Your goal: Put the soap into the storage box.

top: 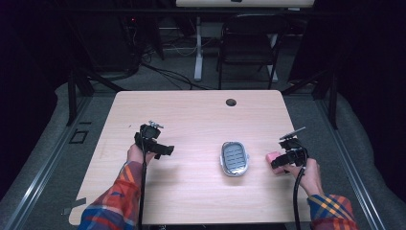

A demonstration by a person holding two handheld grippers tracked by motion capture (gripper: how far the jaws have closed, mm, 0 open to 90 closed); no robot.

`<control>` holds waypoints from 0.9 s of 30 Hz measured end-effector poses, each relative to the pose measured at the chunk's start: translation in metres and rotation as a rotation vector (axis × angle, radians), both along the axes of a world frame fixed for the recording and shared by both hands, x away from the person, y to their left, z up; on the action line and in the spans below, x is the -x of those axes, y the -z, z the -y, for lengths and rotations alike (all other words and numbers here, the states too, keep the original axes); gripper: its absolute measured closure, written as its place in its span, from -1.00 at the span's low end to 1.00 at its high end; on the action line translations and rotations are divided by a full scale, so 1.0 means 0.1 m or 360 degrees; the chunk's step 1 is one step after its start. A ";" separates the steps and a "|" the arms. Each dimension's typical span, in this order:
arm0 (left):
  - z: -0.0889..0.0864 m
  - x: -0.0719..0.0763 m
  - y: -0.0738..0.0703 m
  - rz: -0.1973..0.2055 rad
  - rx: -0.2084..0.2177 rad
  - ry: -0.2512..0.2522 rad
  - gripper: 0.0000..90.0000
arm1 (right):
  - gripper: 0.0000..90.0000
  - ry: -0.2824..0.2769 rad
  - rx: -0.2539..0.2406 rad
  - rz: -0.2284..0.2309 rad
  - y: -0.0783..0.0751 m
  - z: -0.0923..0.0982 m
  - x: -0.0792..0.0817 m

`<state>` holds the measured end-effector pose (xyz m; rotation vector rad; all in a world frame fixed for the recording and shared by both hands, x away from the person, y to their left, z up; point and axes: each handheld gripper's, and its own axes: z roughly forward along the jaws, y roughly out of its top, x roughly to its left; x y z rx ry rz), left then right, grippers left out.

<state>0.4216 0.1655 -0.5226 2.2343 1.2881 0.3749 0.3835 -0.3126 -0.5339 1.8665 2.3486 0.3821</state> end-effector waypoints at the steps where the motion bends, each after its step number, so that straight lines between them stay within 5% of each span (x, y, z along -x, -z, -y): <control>1: 0.00 0.00 0.00 -0.0001 -0.0001 -0.0001 -0.99 | -0.43 -0.0005 -0.0003 -0.0004 0.00 0.00 0.00; 11: 0.01 0.01 -0.01 0.0000 -0.0004 0.0007 -0.99 | -0.19 -0.0029 0.0076 -0.0026 0.04 -0.11 -0.04; 27: 0.01 0.00 -0.01 0.0004 -0.0003 0.0002 -0.99 | -0.18 -0.0009 0.0031 0.0004 0.02 -0.09 -0.04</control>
